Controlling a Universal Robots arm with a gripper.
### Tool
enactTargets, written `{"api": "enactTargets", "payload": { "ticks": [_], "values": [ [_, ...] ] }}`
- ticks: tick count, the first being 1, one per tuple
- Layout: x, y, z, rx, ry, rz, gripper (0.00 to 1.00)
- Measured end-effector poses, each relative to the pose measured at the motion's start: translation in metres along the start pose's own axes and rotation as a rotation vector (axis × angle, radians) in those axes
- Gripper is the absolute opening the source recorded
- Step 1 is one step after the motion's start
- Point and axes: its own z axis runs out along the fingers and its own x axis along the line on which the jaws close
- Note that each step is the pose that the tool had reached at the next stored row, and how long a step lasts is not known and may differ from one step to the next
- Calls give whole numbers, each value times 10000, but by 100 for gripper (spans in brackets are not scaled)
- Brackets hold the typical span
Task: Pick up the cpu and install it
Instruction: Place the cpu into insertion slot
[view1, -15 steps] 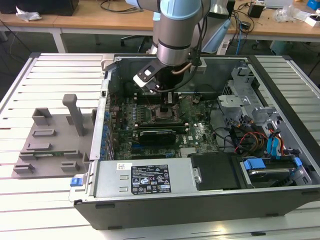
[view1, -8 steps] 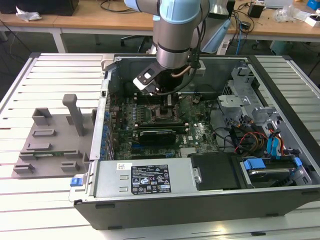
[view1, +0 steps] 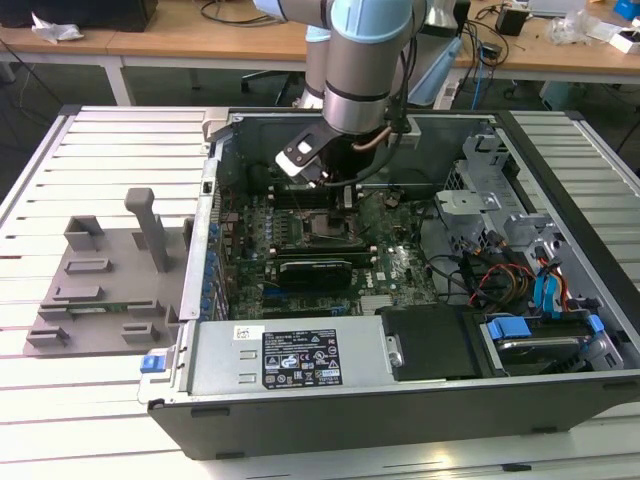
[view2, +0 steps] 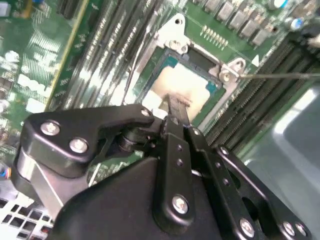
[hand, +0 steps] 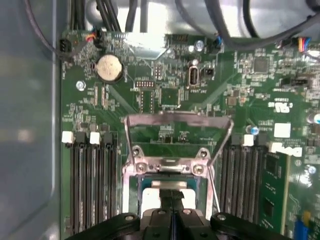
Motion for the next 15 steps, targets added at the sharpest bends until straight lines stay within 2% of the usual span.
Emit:
{"api": "enactTargets", "payload": {
  "ticks": [2,6,12,15],
  "values": [
    [-2,-3,-81,0,-1,-1,11],
    [-7,-13,-294,1,-10,0,11],
    [-12,-21,-498,1,-12,0,11],
    [-17,-29,-679,-2,-11,0,11]
  ]
}}
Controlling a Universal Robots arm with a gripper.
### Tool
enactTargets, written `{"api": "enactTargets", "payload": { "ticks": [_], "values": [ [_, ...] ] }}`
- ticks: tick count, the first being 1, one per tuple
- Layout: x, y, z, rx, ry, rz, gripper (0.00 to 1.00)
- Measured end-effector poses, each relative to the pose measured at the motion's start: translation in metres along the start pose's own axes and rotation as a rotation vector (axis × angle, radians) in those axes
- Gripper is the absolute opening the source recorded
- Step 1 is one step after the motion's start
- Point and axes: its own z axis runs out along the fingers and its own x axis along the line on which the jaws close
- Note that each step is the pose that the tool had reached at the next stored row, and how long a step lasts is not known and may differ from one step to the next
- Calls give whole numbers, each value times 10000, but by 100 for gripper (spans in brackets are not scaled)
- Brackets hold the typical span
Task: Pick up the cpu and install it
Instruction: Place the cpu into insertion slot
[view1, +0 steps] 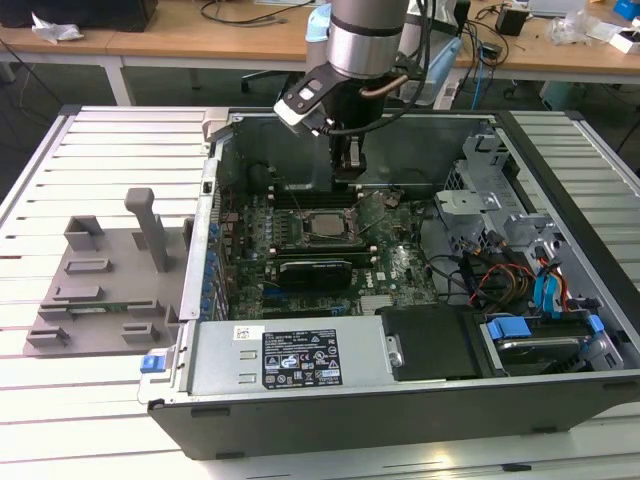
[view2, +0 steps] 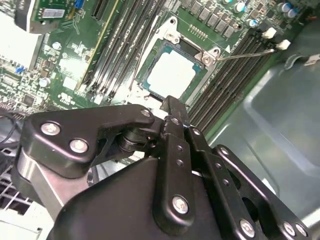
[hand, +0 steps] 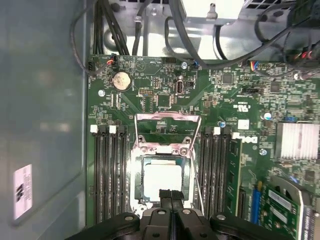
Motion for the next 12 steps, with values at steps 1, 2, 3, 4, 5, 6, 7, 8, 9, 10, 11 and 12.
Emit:
{"api": "enactTargets", "payload": {
  "ticks": [1,2,3,4,5,6,7,8,9,10,11,12],
  "values": [
    [-1,-1,-38,-2,0,0,11],
    [-1,-2,-60,-3,0,-1,11],
    [-2,-3,-92,-6,-1,-2,11],
    [-2,-4,-100,-6,-1,-2,11],
    [-2,-4,-101,-8,2,-1,11],
    [-2,-4,-100,-8,3,-1,11],
    [-3,-5,-102,-6,1,-1,11],
    [-2,-4,-102,-7,1,-1,11],
    [-2,-5,-102,-7,2,-1,11],
    [-2,-5,-102,-7,3,-1,11],
    [-2,-5,-102,-7,3,0,11],
    [-3,-5,-103,-7,3,-1,11]
  ]
}}
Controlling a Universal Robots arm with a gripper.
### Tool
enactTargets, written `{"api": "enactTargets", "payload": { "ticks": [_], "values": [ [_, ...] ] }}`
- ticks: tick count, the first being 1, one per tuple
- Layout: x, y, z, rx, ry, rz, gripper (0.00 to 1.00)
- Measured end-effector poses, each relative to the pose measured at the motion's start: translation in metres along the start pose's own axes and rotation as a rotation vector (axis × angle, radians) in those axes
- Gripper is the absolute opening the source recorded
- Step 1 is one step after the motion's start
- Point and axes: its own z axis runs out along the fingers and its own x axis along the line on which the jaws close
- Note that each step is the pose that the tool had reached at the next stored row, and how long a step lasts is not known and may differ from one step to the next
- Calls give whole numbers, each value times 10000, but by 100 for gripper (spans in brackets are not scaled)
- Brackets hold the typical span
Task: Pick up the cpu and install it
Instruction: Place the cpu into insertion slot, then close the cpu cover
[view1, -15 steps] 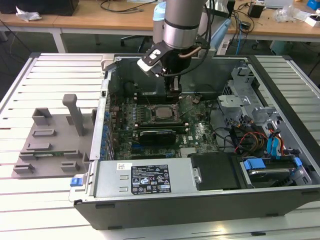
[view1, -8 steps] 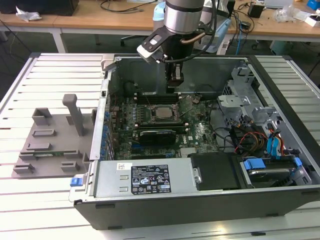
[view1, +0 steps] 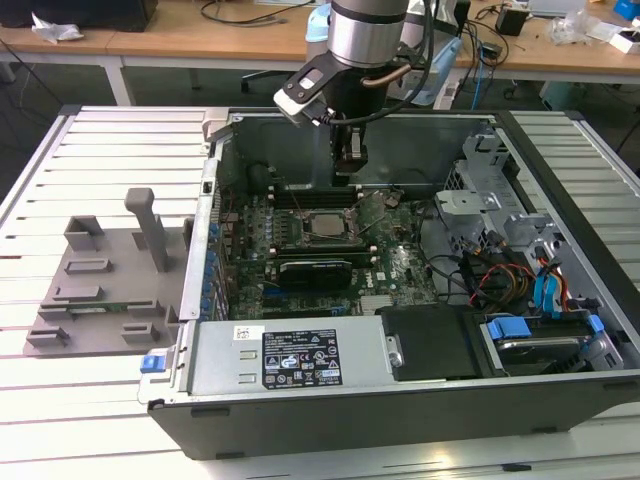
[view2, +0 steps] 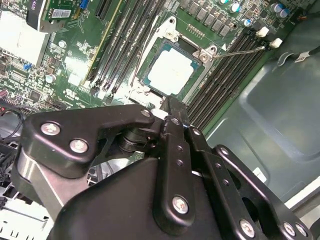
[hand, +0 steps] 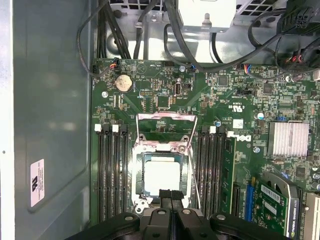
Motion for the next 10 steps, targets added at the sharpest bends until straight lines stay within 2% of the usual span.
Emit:
{"api": "enactTargets", "payload": {
  "ticks": [6,7,8,10],
  "values": [
    [0,2,-1,1,2,0,11],
    [-1,31,-3,0,0,-1,11],
    [-4,104,-5,2,0,2,11],
    [-7,192,-7,4,3,0,11]
  ]
}}
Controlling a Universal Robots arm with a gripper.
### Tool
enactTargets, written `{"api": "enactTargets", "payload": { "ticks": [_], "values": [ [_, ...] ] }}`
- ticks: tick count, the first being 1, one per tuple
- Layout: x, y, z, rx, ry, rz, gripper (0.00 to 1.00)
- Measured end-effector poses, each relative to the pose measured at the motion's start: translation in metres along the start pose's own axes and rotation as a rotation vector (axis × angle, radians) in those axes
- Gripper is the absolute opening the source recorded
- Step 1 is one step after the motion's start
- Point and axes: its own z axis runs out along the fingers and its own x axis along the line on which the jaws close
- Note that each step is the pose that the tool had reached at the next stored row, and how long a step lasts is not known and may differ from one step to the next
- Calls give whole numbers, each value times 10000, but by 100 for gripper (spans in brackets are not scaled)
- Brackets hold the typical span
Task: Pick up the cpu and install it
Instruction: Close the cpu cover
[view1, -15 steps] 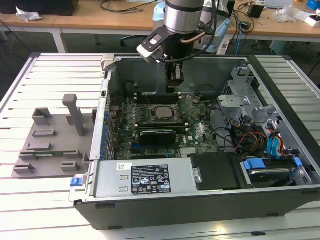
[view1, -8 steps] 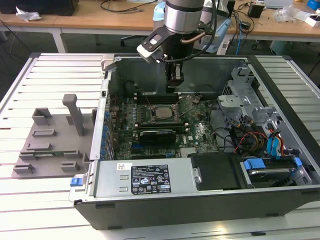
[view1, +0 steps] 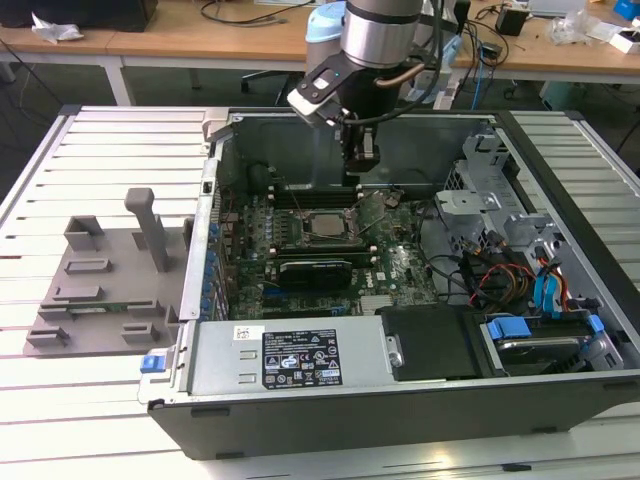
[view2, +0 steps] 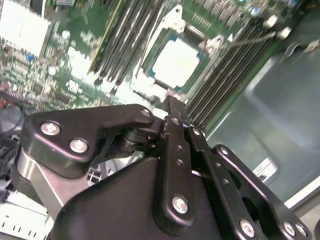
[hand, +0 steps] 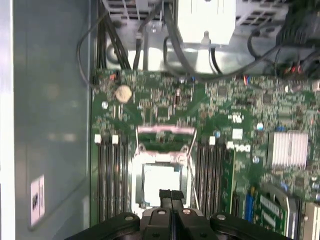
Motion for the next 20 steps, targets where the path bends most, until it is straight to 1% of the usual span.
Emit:
{"api": "enactTargets", "payload": {
  "ticks": [4,5,8,9,10,12,15,16,18,20],
  "values": [
    [-6,192,-8,14,0,1,11],
    [-8,247,-10,22,-1,-2,11],
    [-12,383,-11,60,3,-1,11],
    [-14,467,-4,102,4,-3,11],
    [-11,593,32,167,3,-9,11],
    [-4,678,82,198,6,-10,11],
    [7,740,132,218,7,-11,11],
    [21,755,164,222,5,-13,11],
    [51,760,226,223,7,-12,11],
    [68,762,268,223,6,-12,11]
  ]
}}
